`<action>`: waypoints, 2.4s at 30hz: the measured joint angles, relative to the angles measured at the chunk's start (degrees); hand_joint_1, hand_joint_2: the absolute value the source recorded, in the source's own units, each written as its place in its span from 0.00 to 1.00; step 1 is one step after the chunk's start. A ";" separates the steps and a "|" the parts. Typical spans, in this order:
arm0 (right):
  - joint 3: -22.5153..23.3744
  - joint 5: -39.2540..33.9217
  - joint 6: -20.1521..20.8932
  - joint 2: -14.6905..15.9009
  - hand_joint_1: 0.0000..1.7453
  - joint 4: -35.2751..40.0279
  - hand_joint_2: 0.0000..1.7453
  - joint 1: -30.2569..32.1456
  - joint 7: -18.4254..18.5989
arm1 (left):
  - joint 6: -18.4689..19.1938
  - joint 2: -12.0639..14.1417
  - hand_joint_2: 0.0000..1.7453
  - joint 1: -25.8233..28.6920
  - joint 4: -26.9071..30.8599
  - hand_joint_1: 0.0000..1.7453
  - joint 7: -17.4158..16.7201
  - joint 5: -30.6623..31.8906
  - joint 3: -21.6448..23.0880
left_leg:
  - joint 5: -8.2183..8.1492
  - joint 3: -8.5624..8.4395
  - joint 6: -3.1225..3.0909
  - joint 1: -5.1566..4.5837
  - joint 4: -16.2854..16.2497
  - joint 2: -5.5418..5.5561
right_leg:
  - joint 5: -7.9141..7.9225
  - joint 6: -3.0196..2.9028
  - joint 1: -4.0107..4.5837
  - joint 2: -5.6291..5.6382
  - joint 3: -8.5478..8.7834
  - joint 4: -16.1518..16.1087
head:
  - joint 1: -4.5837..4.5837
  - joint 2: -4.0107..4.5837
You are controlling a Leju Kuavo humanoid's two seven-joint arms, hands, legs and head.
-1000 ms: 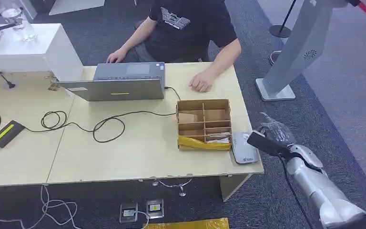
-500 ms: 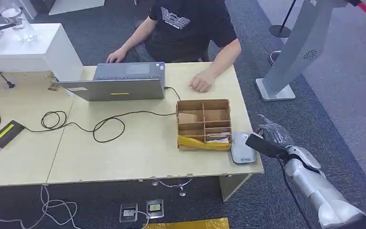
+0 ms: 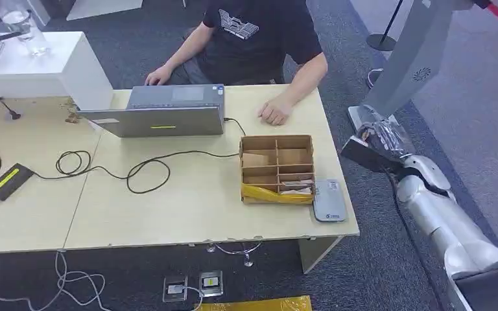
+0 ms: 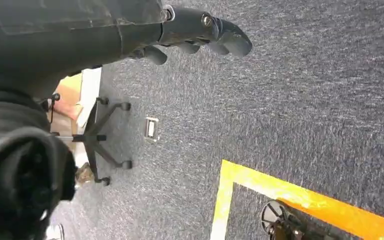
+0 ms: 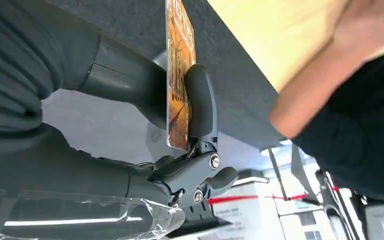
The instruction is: Pass the card to the sensor for recognition and then transmit it.
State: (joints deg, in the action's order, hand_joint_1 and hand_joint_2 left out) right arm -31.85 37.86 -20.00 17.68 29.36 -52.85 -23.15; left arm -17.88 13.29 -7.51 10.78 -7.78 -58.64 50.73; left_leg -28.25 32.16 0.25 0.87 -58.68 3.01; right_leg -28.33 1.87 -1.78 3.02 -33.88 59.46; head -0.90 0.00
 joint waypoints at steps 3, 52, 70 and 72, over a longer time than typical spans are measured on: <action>-0.44 0.66 0.68 -0.02 1.00 1.22 1.00 -3.03 0.74 | 0.24 0.13 0.00 -0.03 0.00 0.00 0.26 0.00 0.04 | 0.00 0.00 0.00 0.01 0.00 -0.05 | 0.00 0.00 0.01 0.02 -0.03 0.01 | 0.02 0.00; -5.77 11.30 0.87 -15.56 0.00 -2.45 1.00 -9.50 4.67 | 3.39 0.13 0.00 -0.44 0.00 0.00 2.84 1.09 4.20 | 0.02 0.02 0.11 0.18 0.00 -0.07 | 0.00 -0.03 0.18 0.07 -0.07 0.02 | -0.02 0.00; -2.93 6.71 13.77 -6.99 0.00 3.72 1.00 -6.56 10.89 | 1.62 -0.09 0.00 -0.17 0.00 0.00 -0.48 -2.14 4.24 | 0.00 -0.01 0.11 0.17 -0.02 -0.06 | 0.01 -0.03 0.18 0.05 -0.05 -0.02 | -0.02 0.00; -2.36 5.86 14.43 -5.44 0.00 6.36 1.00 -5.03 11.52 | 1.38 -0.24 0.00 -0.13 0.00 0.00 -0.22 -2.47 4.24 | 0.00 -0.01 0.11 0.17 -0.02 -0.06 | 0.01 -0.03 0.18 0.05 -0.06 -0.02 | -0.02 0.00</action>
State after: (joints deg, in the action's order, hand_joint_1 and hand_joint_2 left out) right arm -34.21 43.71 -5.57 12.24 35.72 -57.89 -11.63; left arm -16.50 13.05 -7.63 10.78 -8.00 -61.11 54.97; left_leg -28.25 32.15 0.36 1.04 -58.70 2.95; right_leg -28.32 1.84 -1.60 3.07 -33.94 59.44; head -0.92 0.00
